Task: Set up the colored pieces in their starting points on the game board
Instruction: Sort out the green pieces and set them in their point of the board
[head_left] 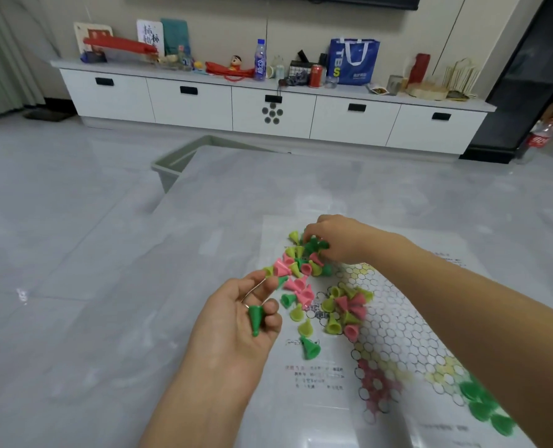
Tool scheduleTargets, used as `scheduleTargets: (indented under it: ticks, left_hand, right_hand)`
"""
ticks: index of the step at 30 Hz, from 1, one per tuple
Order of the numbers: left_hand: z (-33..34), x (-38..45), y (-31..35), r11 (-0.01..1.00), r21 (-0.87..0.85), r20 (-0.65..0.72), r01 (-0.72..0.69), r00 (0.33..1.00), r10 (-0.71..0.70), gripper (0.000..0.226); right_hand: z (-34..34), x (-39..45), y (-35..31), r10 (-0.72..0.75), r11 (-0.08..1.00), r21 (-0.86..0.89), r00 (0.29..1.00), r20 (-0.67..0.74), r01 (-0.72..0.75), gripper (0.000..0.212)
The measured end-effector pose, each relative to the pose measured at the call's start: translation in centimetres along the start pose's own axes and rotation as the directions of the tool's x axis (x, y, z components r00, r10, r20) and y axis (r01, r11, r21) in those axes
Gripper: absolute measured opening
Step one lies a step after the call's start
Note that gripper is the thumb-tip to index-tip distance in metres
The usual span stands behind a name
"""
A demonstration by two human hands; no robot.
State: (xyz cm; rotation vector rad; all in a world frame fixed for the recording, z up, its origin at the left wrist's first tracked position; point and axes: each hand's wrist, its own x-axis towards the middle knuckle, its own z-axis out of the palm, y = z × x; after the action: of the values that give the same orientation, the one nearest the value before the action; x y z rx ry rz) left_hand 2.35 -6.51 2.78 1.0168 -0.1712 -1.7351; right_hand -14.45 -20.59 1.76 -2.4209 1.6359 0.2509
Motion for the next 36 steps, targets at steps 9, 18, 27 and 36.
scheduleTargets:
  ticks: [9,18,27,36]
  left_hand:
    - [0.4,0.1,-0.1,1.000,-0.016,0.007,0.014,1.000,-0.014,0.017]
    - [0.4,0.1,-0.1,0.999,-0.037,0.017,0.029,0.999,-0.028,0.016]
    - [0.2,0.1,0.1,0.999,-0.033,0.024,0.018,1.000,-0.017,0.017]
    - [0.3,0.3,-0.1,0.999,-0.045,0.040,0.012,0.999,-0.010,0.017]
  right_hand:
    - [-0.8,0.4,-1.2,0.038,0.998,0.056,0.998,0.040,-0.040,0.029]
    - [-0.8,1.4,-2.1,0.158,0.981,0.113,0.987,0.034,-0.161,0.024]
    - [-1.1,0.7,-0.7,0.156,0.951,0.282,0.985,-0.071,-0.130,0.019]
    - [-1.8,-1.8,1.1,0.202,0.742,0.661,0.978,-0.060,-0.113,0.010]
